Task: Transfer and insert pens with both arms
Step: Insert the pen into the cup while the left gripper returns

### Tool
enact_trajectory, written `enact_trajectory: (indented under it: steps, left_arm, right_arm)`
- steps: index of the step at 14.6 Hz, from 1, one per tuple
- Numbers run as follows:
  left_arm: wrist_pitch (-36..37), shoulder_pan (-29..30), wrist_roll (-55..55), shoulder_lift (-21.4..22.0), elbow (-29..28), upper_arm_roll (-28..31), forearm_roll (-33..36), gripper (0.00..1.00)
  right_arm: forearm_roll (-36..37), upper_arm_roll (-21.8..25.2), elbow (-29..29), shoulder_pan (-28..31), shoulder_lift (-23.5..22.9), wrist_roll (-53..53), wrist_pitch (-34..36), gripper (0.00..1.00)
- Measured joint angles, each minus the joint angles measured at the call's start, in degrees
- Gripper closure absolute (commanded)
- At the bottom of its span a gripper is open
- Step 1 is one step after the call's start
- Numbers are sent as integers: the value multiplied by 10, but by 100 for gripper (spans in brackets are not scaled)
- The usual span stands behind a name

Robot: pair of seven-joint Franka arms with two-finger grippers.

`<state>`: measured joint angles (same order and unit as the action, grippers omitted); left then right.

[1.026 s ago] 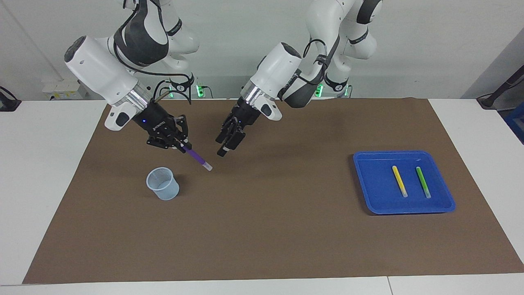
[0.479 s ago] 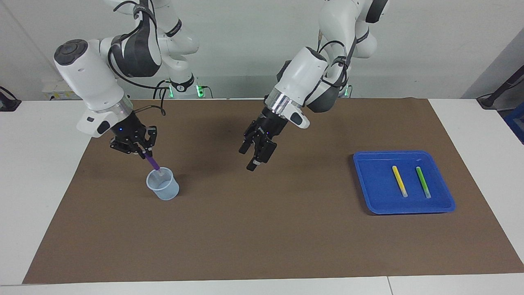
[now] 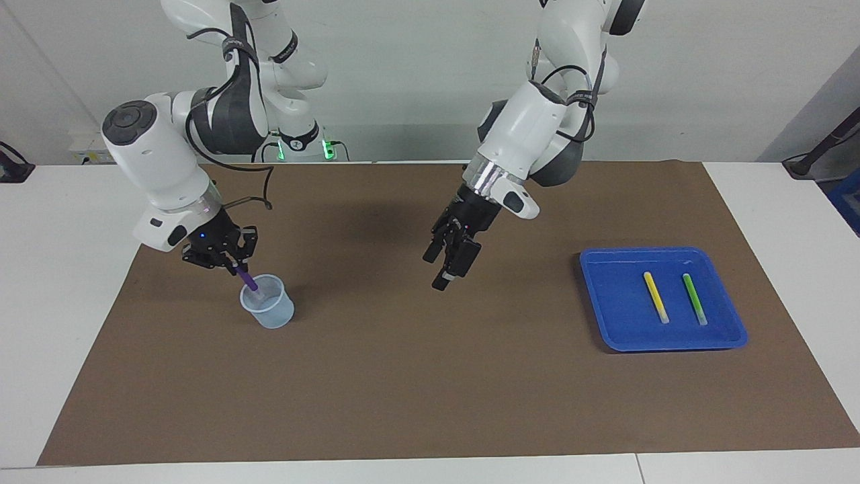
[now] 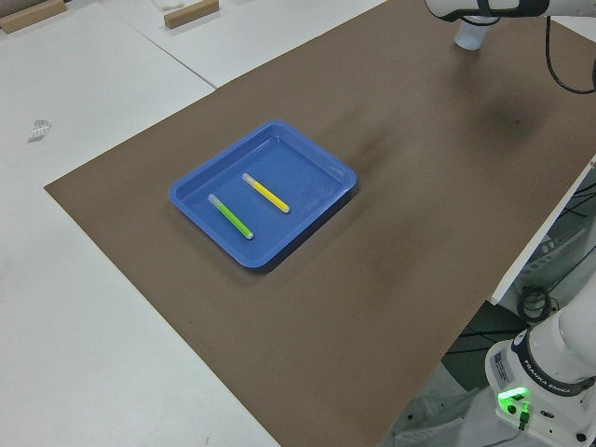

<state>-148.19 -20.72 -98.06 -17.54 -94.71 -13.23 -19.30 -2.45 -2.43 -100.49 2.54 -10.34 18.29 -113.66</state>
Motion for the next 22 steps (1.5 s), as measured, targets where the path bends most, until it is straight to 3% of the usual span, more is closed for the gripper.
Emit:
enact_trajectory:
  steps: [5, 7, 8, 9, 11, 12, 15, 22]
  left_arm:
    - [123, 62, 168, 16, -1, 1, 0, 0]
    - [173, 88, 254, 22, -1, 1, 0, 0]
    - [197, 101, 305, 25, -2, 2, 0, 0]
    - [220, 114, 358, 27, -2, 2, 1, 0]
    - [268, 142, 471, 33, -4, 3, 30, 0]
    - [293, 158, 523, 36, -5, 4, 54, 0]
    - [348, 204, 665, 44, -5, 6, 99, 0]
    - [369, 218, 761, 48, -10, 6, 198, 0]
  right_arm:
    - [1, 0, -8, 4, -34, 0, -53, 100]
    - [1, 0, -15, 4, -45, -2, -70, 76]
    - [1, 0, -17, 4, -49, -4, -73, 48]
    - [1, 0, -17, 4, -51, -5, -75, 41]
    - [1, 0, -17, 6, -52, -6, -75, 6]
    - [1, 0, -16, 7, -52, -8, -75, 0]
    - [1, 0, -10, 9, -49, -23, -67, 0]
    - [1, 2, 24, 14, 24, -55, 43, 0]
